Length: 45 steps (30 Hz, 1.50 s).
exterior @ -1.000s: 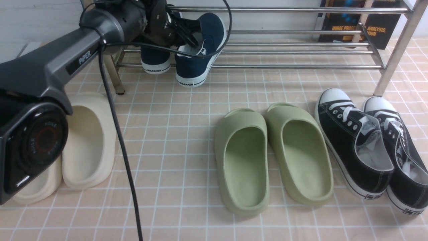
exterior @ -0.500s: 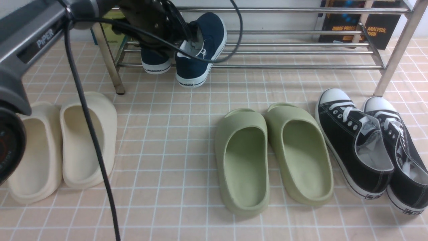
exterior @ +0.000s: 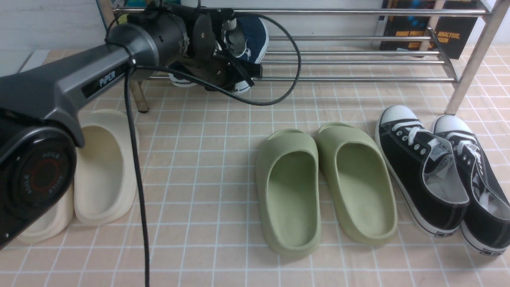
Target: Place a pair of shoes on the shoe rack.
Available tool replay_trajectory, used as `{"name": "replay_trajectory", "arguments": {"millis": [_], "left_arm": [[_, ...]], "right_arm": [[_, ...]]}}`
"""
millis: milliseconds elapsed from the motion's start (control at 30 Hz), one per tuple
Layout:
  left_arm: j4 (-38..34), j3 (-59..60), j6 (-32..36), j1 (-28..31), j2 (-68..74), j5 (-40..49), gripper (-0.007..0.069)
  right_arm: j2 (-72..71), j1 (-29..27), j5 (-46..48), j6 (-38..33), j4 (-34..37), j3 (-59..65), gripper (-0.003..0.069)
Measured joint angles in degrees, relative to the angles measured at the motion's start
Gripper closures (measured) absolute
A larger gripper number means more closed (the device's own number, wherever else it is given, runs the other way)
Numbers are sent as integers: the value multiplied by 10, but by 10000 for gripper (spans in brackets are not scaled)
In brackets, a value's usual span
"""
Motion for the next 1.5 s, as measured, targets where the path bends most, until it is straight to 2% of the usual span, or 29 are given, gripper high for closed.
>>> {"name": "replay_trajectory", "arguments": {"millis": [200,400,567,733,867,1000,1067,1267,1300,1500], "left_arm": [[1,0,-8,5,2,-33,613],[19,0,-9,12,2,-25,608],[41,0,-9,14,-20,31,605],[69,0,-5,14,-122,131,601],[89,1,22,14,-242,198,594],[102,26,49,14,-344,231,591],[107,94,61,14,-441,241,589],[107,276,58,14,-595,223,586],[110,346,45,14,-650,208,586],[138,516,-6,14,-819,194,586]], "right_arm": [[0,0,0,0,0,0,420],[0,0,0,0,0,0,420],[0,0,0,0,0,0,420],[0,0,0,0,0,0,420],[0,0,0,0,0,0,420],[0,0,0,0,0,0,420],[0,0,0,0,0,0,420],[0,0,0,0,0,0,420],[0,0,0,0,0,0,420],[0,0,0,0,0,0,420]]}}
